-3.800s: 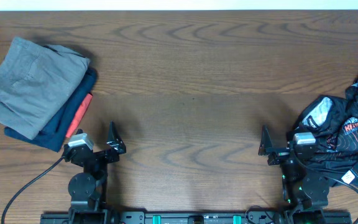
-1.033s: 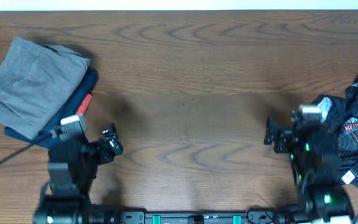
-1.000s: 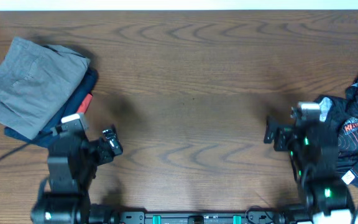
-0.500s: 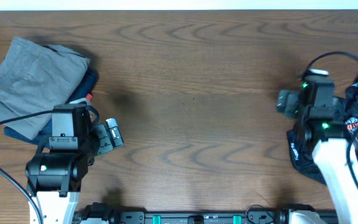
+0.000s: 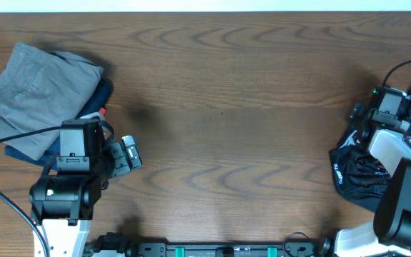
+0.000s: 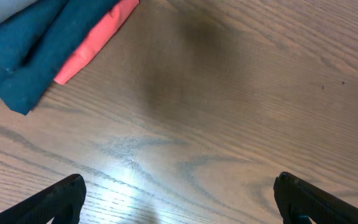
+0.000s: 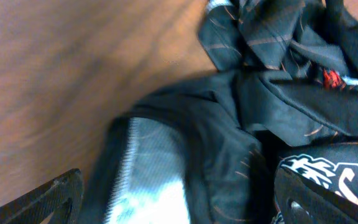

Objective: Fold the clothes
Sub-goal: 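Reach the right gripper to the crumpled black jersey and grasp it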

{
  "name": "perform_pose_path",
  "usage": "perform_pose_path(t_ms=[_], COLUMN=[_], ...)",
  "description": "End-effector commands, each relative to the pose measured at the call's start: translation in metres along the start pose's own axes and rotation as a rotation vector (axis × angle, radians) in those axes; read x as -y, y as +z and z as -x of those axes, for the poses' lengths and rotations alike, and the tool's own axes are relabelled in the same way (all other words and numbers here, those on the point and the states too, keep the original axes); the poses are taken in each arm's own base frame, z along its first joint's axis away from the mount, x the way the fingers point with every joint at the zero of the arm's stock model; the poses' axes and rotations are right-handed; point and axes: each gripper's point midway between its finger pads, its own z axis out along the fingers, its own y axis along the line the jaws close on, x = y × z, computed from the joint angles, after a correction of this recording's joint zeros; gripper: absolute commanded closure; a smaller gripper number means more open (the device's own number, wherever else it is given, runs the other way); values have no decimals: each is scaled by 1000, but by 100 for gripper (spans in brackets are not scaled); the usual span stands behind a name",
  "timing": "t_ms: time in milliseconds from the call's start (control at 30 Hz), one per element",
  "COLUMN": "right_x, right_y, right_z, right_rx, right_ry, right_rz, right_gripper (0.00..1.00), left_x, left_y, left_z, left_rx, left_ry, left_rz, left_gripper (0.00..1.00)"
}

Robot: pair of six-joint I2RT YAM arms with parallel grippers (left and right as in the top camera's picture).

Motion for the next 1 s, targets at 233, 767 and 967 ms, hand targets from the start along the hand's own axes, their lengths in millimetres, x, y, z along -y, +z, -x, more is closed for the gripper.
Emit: perform_pose_path(t_ms=[233, 767, 967], right_x=[-18, -166, -254], right_y=[39, -113, -267], right_z=[-2, 81, 92], right_rx=[17, 252, 410], right_ry=[52, -30, -204], right_rz=[118, 997, 1315], right_gripper=[26, 99, 98], left_x=[2, 2, 3], left_y=[-5, -5, -5], left_z=[5, 5, 5], left_rx=[14, 14, 14], left_ry=[15, 15, 15], left_rz=[-13, -13, -14], left_gripper=[2, 2, 2])
